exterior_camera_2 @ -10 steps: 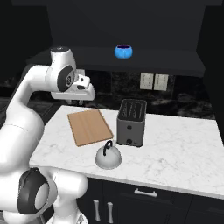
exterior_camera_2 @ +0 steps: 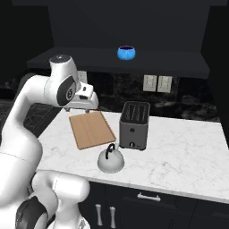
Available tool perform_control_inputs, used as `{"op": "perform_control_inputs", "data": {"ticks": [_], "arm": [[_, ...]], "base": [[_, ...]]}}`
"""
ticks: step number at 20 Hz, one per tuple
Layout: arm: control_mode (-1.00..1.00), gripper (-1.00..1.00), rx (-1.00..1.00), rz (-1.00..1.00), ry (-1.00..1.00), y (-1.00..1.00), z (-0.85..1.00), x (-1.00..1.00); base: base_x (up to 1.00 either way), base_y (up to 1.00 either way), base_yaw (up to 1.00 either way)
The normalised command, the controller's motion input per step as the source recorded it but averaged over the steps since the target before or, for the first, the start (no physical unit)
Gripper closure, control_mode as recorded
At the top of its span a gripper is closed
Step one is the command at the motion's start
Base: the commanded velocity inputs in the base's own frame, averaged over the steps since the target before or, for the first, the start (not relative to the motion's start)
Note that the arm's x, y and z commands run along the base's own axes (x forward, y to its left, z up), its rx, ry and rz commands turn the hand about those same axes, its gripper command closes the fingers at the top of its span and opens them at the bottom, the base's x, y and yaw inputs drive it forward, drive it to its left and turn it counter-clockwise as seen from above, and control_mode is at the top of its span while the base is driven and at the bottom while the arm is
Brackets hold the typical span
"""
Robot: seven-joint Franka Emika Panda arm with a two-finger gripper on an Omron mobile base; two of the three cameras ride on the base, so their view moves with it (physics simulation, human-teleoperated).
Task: Pick the kettle from the counter and place it on the tray. Then pick the mug from the cabinet and place it on the tray. Then close the cabinet doors.
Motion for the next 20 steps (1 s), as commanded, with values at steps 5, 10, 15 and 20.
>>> {"op": "perform_control_inputs", "data": {"ticks": [5, 10, 15, 20], "arm": [[-1.0, -1.0, -0.01, -0.17, -0.03, -0.41, -0.39, -0.41], [-1.0, -1.0, -0.04, -0.11, 0.0, -0.53, -0.55, -0.1], [-1.0, -1.0, 0.07, -0.1, 0.02, -0.57, -0.53, 0.03], [-1.0, -1.0, 0.03, -0.01, 0.04, -0.32, -0.46, 0.14]], "base": [[0.0, 0.0, 0.0], [0.0, 0.0, 0.0], [0.0, 0.0, 0.0], [0.0, 0.0, 0.0]]}}
